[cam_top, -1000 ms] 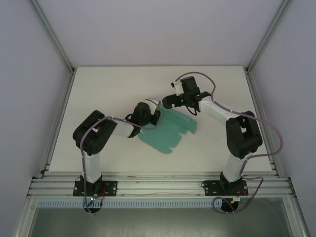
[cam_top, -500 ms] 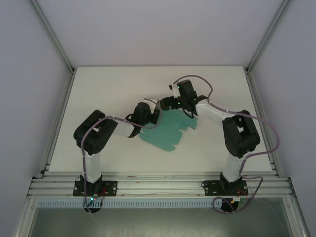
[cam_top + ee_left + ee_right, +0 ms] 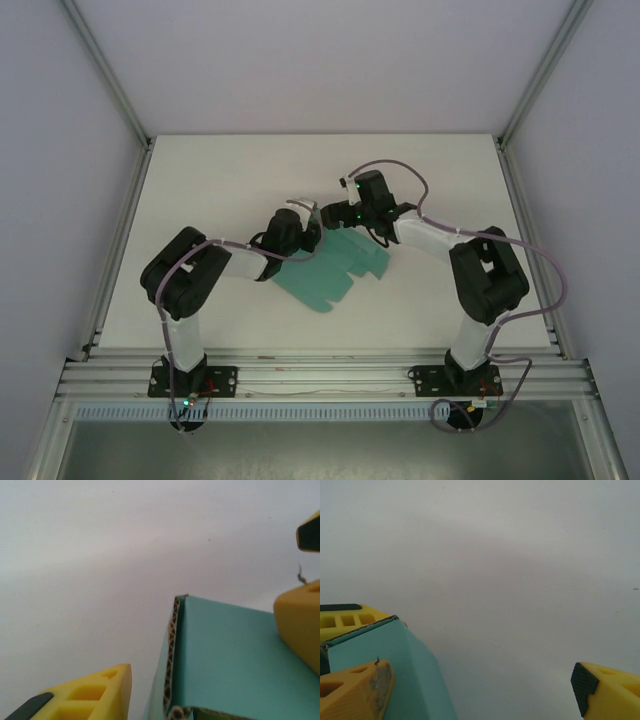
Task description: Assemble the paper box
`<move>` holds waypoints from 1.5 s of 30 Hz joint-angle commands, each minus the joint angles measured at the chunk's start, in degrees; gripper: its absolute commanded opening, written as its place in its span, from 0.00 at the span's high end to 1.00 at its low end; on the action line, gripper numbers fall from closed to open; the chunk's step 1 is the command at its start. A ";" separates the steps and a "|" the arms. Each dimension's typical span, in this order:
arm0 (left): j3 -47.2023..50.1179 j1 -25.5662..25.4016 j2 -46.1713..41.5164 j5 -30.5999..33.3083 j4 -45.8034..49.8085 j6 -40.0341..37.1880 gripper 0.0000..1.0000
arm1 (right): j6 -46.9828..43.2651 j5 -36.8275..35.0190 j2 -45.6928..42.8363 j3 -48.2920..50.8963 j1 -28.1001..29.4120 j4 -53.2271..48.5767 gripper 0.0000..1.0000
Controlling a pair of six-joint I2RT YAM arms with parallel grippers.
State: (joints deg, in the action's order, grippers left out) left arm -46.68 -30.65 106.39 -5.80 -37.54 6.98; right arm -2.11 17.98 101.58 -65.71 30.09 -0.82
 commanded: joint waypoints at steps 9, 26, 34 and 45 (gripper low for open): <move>-3.25 0.20 2.48 3.73 5.41 -1.01 0.92 | 0.12 -1.38 0.08 2.16 0.92 -7.27 0.08; -1.57 6.42 -2.24 -10.84 5.64 10.39 1.00 | 5.21 10.59 -19.16 4.97 -9.30 -16.40 0.03; -2.80 8.61 -6.64 -20.19 8.44 12.95 1.00 | -1.83 13.12 -23.74 6.32 -9.42 -21.81 0.07; -6.40 8.63 -6.30 -22.30 13.17 15.64 1.00 | -2.90 18.82 -18.74 4.20 -9.27 -18.46 0.44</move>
State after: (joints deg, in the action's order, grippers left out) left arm -50.87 -21.76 100.84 -26.50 -26.09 21.21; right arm -4.56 34.72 81.89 -60.34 20.64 -20.60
